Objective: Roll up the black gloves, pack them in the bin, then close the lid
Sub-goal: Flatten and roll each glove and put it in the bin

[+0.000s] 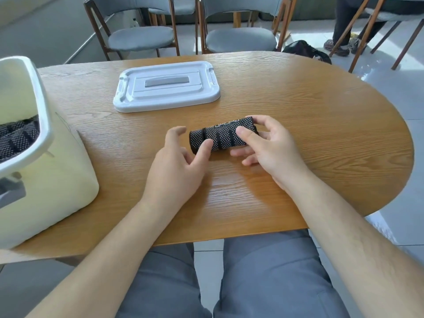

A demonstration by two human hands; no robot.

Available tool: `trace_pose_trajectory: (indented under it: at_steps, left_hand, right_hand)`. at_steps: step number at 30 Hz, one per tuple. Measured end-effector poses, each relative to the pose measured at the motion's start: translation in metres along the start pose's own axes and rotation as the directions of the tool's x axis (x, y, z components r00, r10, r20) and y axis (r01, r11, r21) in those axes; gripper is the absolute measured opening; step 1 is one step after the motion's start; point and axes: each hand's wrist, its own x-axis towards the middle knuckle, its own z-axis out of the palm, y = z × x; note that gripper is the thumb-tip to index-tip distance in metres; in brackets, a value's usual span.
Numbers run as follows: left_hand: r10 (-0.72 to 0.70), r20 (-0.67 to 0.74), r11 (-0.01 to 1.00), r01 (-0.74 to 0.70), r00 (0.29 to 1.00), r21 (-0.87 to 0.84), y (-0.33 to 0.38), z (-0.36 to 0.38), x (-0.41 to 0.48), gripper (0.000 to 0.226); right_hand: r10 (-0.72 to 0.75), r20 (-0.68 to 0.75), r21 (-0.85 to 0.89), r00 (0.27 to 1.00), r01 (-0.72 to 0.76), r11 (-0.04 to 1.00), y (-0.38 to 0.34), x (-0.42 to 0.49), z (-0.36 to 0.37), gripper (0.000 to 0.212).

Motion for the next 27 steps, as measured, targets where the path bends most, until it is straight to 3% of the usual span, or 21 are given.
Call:
trace_pose_trajectory:
  at_steps: [2, 5, 7, 10, 14, 18, 23, 27]
  left_hand:
    - [-0.126, 0.133, 0.97, 0.15, 0.983, -0.19, 0.008, 0.0, 0.0, 0.073]
    - [-0.276, 0.348, 0.721, 0.432, 0.896, -0.542, 0.017, 0.005, 0.011, 0.078]
    - [-0.283, 0.403, 0.577, 0.49, 0.87, -0.653, 0.017, 0.008, 0.019, 0.068]
    - [-0.266, 0.381, 0.504, 0.464, 0.886, -0.728, 0.012, 0.01, 0.025, 0.056]
    - [-0.218, 0.316, 0.578, 0.383, 0.923, -0.72, 0.01, 0.006, 0.022, 0.037]
    - [-0.154, 0.33, 0.637, 0.349, 0.931, -0.687, 0.019, -0.014, 0.015, 0.017]
    - [-0.089, 0.273, 0.71, 0.253, 0.958, -0.657, 0.039, -0.07, 0.017, 0.026]
    - [-0.073, 0.203, 0.815, 0.176, 0.976, -0.553, 0.047, -0.135, 0.022, 0.045]
  right_hand:
    - [-0.007, 0.002, 0.036, 1.0, 0.007, 0.999, 0.0, 0.0, -0.001, 0.038]
    - [-0.007, 0.012, 0.126, 1.0, 0.006, 0.992, -0.001, -0.001, -0.001, 0.033]
    - [-0.008, 0.046, 0.169, 0.999, 0.0, 0.986, -0.002, -0.003, -0.003, 0.033]
    - [-0.022, 0.105, 0.17, 0.994, 0.004, 0.986, -0.002, -0.007, -0.007, 0.034]
    - [-0.015, 0.137, 0.194, 0.99, -0.012, 0.981, -0.001, -0.008, -0.01, 0.04]
    - [-0.003, 0.266, 0.304, 0.964, -0.081, 0.949, -0.01, -0.01, -0.006, 0.045]
    - [-0.114, 0.341, 0.361, 0.933, -0.018, 0.932, -0.054, -0.005, 0.011, 0.032]
    - [-0.148, 0.487, 0.241, 0.861, 0.031, 0.97, -0.101, 0.007, 0.044, 0.037]
